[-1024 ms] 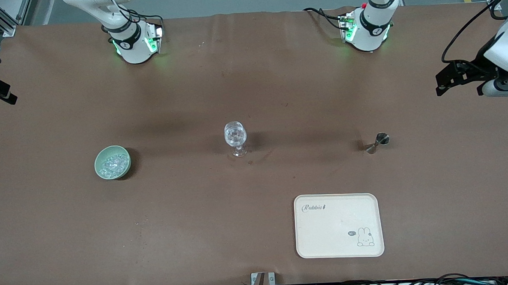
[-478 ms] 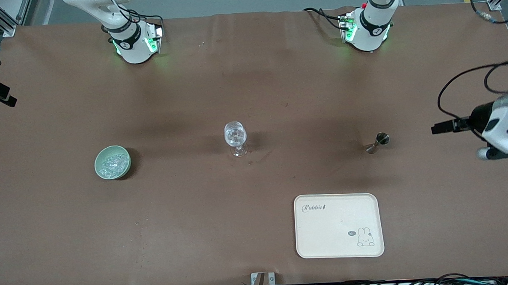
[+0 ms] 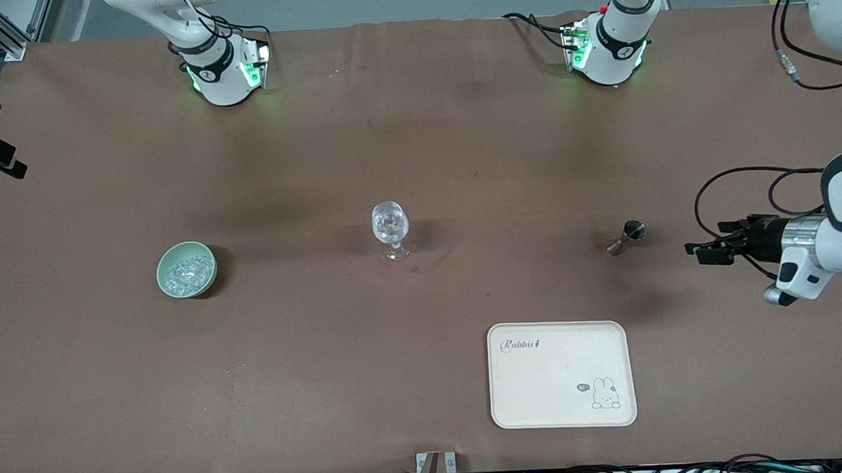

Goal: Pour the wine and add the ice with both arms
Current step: 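Grasp the jigger with the left gripper while the right gripper reaches the bowl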

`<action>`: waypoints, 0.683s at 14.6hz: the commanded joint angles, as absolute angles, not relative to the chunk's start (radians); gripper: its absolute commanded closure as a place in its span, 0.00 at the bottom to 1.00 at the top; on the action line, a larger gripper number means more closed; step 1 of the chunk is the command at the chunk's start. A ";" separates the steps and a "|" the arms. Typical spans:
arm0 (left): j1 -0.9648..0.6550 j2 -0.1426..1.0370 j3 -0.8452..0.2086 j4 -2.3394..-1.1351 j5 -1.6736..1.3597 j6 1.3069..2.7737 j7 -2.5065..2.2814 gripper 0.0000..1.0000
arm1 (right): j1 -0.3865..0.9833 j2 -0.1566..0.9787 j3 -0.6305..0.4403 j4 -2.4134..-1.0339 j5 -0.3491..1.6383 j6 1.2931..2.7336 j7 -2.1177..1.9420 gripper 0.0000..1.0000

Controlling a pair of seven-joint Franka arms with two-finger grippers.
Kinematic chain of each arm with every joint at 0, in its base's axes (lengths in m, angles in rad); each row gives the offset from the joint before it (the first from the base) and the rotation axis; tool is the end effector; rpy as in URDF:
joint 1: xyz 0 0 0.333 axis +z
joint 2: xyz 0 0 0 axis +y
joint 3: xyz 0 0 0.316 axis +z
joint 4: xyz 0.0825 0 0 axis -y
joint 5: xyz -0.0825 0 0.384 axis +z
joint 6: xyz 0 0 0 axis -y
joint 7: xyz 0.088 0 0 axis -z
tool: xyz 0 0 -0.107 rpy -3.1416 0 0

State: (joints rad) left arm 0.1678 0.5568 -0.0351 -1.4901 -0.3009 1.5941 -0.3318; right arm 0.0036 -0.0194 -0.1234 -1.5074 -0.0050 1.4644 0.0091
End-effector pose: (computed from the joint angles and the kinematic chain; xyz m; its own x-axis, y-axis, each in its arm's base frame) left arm 0.6487 0.0586 0.3252 0.7555 0.4162 -0.5059 0.5408 -0.8321 0.1230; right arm 0.5337 -0.0656 0.6554 0.9914 -0.1290 -0.0237 -0.1289 -0.9917 0.0028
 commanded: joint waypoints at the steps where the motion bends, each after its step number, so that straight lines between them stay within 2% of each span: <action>1: 0.215 0.655 -0.038 -1.457 -0.411 1.580 -0.400 0.00 | -0.005 -0.025 -0.120 -1.638 -0.014 1.561 -0.006 0.00; 5: 0.224 0.736 -0.038 -1.462 -0.540 1.612 -0.494 0.07 | 0.002 -0.021 -0.112 -1.848 -0.012 1.754 -0.009 0.00; 7: 0.235 0.776 -0.038 -1.466 -0.583 1.614 -0.512 0.07 | 0.000 -0.017 -0.094 -1.989 -0.012 1.915 -0.046 0.00; 10: 0.261 0.827 -0.038 -1.486 -0.672 1.612 -0.512 0.13 | 0.003 0.044 -0.078 -2.109 -0.012 2.089 -0.064 0.00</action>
State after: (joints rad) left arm 0.2399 0.7932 -0.0342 -1.4888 -0.6125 1.6194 -0.5000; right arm 0.0048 0.0342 -0.0919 -2.0213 -0.0050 1.9978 -0.0458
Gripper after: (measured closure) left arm 0.101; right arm 0.000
